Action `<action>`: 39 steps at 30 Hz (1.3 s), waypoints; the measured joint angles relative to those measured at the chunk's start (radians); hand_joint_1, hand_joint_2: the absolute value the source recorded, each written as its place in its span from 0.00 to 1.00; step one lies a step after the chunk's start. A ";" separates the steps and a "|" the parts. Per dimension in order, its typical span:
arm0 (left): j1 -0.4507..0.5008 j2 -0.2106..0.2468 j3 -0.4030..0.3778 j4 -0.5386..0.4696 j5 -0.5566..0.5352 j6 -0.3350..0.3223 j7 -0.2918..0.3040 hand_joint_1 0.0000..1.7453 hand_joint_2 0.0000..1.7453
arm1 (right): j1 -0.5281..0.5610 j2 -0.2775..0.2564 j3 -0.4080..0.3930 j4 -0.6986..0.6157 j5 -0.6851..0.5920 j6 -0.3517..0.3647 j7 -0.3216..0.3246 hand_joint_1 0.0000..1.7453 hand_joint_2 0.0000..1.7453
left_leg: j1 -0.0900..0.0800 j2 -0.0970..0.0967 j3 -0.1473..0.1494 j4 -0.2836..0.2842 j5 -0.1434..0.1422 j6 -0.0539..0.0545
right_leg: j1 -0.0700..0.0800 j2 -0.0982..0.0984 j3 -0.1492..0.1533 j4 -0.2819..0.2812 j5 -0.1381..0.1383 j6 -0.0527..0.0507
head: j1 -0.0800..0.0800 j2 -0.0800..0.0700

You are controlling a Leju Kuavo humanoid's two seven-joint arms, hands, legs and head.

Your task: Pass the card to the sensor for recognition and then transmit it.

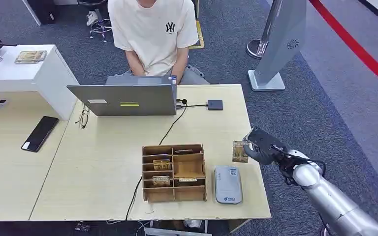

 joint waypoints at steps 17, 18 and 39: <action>0.001 0.000 0.016 0.000 0.015 -0.003 0.008 0.00 0.00 | 0.039 -0.034 0.048 -0.076 -0.073 0.018 0.045 1.00 1.00 | 0.000 0.000 0.000 0.000 0.000 0.000 | 0.000 0.000 0.000 0.000 0.000 0.000 | 0.000 0.000; 0.001 0.000 0.016 0.000 0.014 -0.003 0.008 0.00 0.00 | 0.040 -0.034 0.054 -0.081 -0.074 0.018 0.044 1.00 1.00 | 0.000 0.000 0.000 0.000 0.000 0.000 | 0.000 0.000 0.000 0.000 0.000 0.000 | 0.000 0.000; 0.001 0.000 0.016 0.000 0.013 -0.011 0.013 0.00 0.00 | 0.066 -0.033 0.144 -0.123 -0.083 0.018 0.044 1.00 1.00 | 0.000 0.000 0.000 0.000 0.000 0.000 | 0.000 0.000 0.000 0.000 0.000 0.000 | 0.000 0.000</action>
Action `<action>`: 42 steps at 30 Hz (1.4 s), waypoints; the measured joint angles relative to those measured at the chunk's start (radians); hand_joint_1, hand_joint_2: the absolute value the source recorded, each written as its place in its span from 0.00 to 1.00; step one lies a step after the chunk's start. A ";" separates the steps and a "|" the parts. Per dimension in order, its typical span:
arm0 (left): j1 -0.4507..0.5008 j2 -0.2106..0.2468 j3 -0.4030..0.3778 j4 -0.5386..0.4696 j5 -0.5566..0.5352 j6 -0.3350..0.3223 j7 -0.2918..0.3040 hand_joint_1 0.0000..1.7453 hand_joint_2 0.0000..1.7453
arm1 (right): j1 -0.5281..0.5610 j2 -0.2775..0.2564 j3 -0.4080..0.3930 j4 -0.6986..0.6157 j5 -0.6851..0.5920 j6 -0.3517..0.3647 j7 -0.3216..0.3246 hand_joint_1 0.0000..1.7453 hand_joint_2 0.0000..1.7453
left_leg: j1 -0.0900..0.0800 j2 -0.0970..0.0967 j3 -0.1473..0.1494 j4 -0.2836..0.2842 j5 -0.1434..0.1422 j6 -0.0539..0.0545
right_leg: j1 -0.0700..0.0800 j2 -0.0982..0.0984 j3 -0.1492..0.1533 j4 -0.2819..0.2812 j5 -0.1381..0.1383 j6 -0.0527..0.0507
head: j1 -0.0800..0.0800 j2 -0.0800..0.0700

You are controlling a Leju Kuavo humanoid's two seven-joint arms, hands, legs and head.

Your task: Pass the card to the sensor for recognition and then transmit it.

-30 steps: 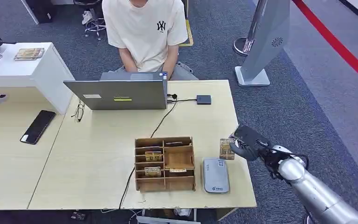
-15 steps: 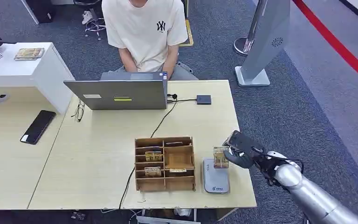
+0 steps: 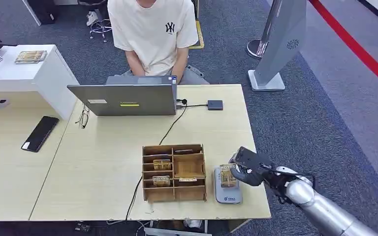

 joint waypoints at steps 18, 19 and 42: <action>0.000 0.000 0.000 0.000 -0.005 0.000 0.003 0.00 0.00 | 0.013 0.019 0.042 0.028 0.035 -0.030 -0.010 1.00 1.00 | 0.000 0.000 0.000 0.000 0.000 0.000 | 0.000 0.000 0.000 0.000 0.000 0.000 | 0.000 0.000; 0.000 0.000 0.000 0.000 -0.005 0.000 0.005 0.00 0.00 | 0.014 0.021 0.042 0.032 0.035 -0.031 -0.011 1.00 1.00 | 0.000 0.000 0.000 0.000 0.000 0.000 | 0.000 0.000 0.000 0.000 0.000 0.000 | 0.000 0.000; 0.000 0.000 0.000 0.000 -0.008 0.002 0.005 0.00 0.00 | 0.017 0.072 0.043 0.099 0.051 -0.047 -0.042 1.00 1.00 | 0.000 0.000 0.000 0.000 0.000 0.000 | 0.000 0.000 0.000 0.000 0.000 0.000 | 0.000 0.000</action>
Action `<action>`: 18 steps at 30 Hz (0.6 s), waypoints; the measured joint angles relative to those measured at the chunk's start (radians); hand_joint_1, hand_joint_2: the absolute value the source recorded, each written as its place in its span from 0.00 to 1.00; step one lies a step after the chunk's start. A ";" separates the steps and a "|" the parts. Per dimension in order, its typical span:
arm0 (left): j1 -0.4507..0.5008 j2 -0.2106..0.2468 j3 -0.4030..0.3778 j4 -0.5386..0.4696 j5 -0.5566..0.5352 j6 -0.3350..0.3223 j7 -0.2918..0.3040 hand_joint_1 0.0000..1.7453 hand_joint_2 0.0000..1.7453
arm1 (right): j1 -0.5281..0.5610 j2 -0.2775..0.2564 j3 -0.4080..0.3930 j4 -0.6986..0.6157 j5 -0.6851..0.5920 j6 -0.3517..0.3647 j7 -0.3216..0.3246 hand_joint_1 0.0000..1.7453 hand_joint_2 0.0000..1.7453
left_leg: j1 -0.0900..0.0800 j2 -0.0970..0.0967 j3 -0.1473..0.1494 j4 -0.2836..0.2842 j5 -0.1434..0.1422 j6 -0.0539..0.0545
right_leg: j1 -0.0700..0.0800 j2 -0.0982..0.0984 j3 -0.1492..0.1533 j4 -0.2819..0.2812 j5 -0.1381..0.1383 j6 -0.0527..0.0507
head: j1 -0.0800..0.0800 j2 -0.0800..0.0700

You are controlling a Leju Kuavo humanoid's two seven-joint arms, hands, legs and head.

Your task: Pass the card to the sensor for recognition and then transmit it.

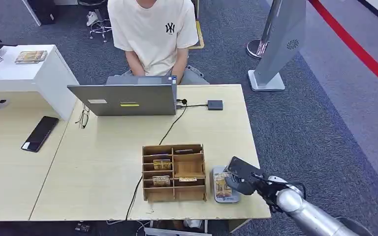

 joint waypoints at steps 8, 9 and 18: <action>0.000 0.000 0.000 0.000 -0.001 0.001 0.000 0.00 0.00 | -0.006 0.006 0.000 0.019 0.002 0.002 -0.007 1.00 1.00 | 0.000 0.000 0.000 0.000 0.000 0.000 | 0.000 0.000 0.000 0.000 0.000 0.000 | 0.000 0.000; 0.000 0.000 0.000 0.000 -0.001 0.001 0.000 0.00 0.00 | -0.007 0.006 0.000 0.021 0.002 0.002 -0.007 1.00 1.00 | 0.000 0.000 0.000 0.000 0.000 0.000 | 0.000 0.000 0.000 0.000 0.000 0.000 | 0.000 0.000; 0.001 0.000 0.000 0.000 0.002 0.004 -0.010 0.00 0.00 | -0.027 0.003 -0.021 0.031 -0.017 0.028 -0.032 1.00 1.00 | 0.000 0.000 0.000 0.000 0.000 0.000 | 0.000 0.000 0.000 0.000 0.000 0.000 | 0.000 0.000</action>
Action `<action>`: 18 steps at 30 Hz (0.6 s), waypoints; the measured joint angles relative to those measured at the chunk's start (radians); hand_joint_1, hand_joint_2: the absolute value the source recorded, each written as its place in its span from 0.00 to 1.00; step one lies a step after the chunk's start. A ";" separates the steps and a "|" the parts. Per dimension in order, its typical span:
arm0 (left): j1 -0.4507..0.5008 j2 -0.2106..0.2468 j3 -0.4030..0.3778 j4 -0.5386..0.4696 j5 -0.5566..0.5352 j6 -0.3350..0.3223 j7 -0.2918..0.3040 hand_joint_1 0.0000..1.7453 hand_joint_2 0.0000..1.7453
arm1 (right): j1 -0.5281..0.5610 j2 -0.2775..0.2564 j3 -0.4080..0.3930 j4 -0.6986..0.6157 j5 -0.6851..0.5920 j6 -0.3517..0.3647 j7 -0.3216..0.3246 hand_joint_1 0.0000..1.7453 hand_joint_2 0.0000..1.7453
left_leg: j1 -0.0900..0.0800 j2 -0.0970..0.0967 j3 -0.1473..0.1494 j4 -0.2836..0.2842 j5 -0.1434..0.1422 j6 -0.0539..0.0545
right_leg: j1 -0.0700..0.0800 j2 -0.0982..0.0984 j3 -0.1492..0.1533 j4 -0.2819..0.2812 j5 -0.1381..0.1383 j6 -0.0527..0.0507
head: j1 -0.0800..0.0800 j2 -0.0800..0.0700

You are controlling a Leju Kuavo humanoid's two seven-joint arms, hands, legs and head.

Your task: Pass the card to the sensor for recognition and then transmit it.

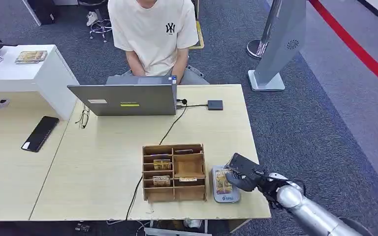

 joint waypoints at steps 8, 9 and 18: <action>0.001 0.000 0.000 0.000 0.009 0.005 -0.010 0.00 0.00 | -0.038 -0.026 -0.018 -0.007 -0.026 0.025 -0.021 1.00 1.00 | 0.000 0.000 0.000 0.000 0.000 0.000 | 0.000 0.000 0.000 0.000 0.000 0.000 | 0.000 0.000; 0.001 0.000 0.000 0.000 0.010 0.006 -0.010 0.00 0.00 | -0.043 -0.028 -0.020 -0.009 -0.029 0.027 -0.022 1.00 1.00 | 0.000 0.000 0.000 0.000 0.000 0.000 | 0.000 0.000 0.000 0.000 0.000 0.000 | 0.000 0.000; 0.002 0.000 0.000 0.000 0.013 0.006 -0.010 0.00 0.00 | -0.050 -0.029 -0.019 -0.008 -0.038 0.040 -0.027 1.00 1.00 | 0.000 0.000 0.000 0.000 0.000 0.000 | 0.000 0.000 0.000 0.000 0.000 0.000 | 0.000 0.000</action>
